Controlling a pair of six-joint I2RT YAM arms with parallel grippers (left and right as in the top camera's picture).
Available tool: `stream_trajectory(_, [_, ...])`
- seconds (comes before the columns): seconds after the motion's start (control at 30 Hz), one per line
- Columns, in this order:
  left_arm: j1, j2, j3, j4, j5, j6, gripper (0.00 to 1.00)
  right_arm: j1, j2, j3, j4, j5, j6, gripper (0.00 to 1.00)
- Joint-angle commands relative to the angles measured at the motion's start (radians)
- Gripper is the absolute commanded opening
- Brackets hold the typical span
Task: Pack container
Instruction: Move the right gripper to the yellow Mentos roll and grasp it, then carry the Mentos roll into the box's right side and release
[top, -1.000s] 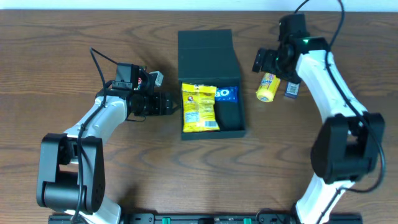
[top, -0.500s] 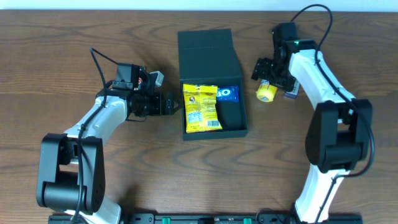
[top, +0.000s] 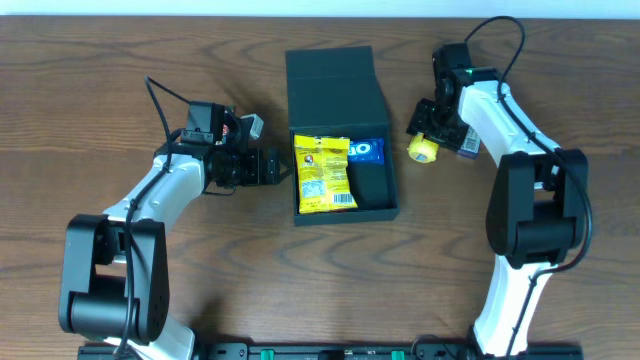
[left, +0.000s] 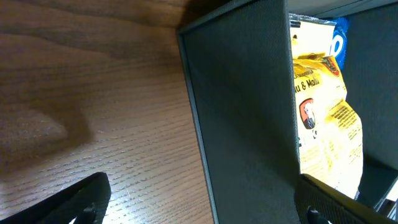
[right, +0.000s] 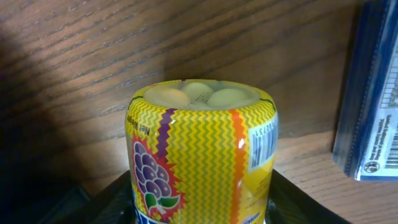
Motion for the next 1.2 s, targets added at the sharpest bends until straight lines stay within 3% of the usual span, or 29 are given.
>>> stream_trajectory(0.0, [-0.002, 0.007, -0.006, -0.001, 0.003, 0.010, 0.95, 0.005, 0.026, 0.006, -0.001, -0.002, -0.009, 0.55])
stream_trajectory(0.17, [-0.002, 0.007, -0.006, -0.001, 0.003, 0.010, 0.95, -0.003, 0.026, 0.093, -0.079, -0.018, -0.080, 0.48])
stream_trajectory(0.43, [-0.001, 0.007, -0.006, 0.000, -0.016, 0.014, 0.95, 0.011, 0.025, 0.512, -0.418, -0.021, -0.279, 0.43])
stream_trajectory(0.57, [-0.002, 0.007, -0.006, 0.000, -0.016, 0.014, 0.95, 0.044, 0.024, 0.684, -0.578, -0.145, -0.365, 0.43])
stream_trajectory(0.7, [-0.002, 0.007, -0.006, 0.000, -0.016, 0.015, 0.95, 0.057, -0.035, 0.711, -0.646, -0.212, -0.401, 0.39])
stream_trajectory(0.83, [-0.002, 0.007, -0.006, 0.000, -0.016, 0.018, 0.95, 0.060, -0.144, 0.599, -0.659, -0.212, -0.424, 0.36])
stream_trajectory(1.03, [-0.002, 0.007, -0.006, 0.019, -0.016, 0.021, 0.95, 0.103, -0.392, 0.076, -0.415, -0.246, -0.427, 0.40])
stream_trajectory(1.17, [-0.002, 0.007, -0.006, 0.023, -0.016, 0.021, 0.95, 0.214, -0.394, -0.036, -0.325, -0.216, -0.423, 0.45])
